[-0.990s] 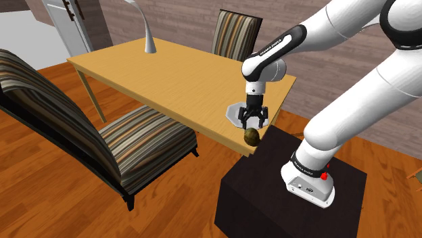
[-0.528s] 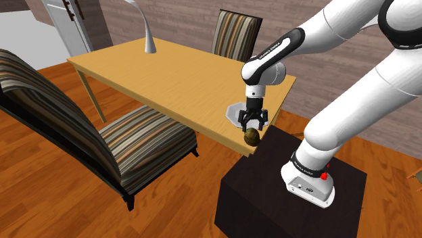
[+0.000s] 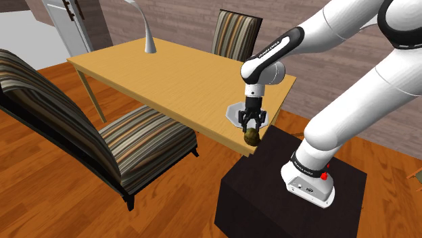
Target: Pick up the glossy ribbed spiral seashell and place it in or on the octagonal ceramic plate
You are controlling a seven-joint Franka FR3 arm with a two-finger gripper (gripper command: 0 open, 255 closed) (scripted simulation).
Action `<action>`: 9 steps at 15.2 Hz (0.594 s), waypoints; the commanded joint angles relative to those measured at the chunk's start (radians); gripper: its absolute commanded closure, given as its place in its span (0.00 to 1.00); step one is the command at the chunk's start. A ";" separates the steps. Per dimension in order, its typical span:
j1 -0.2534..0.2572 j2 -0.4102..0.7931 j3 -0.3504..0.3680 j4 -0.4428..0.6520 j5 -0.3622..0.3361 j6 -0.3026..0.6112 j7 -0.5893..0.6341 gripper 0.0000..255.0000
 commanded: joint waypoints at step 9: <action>-0.012 -0.075 0.001 0.008 -0.040 -0.088 0.028 1.00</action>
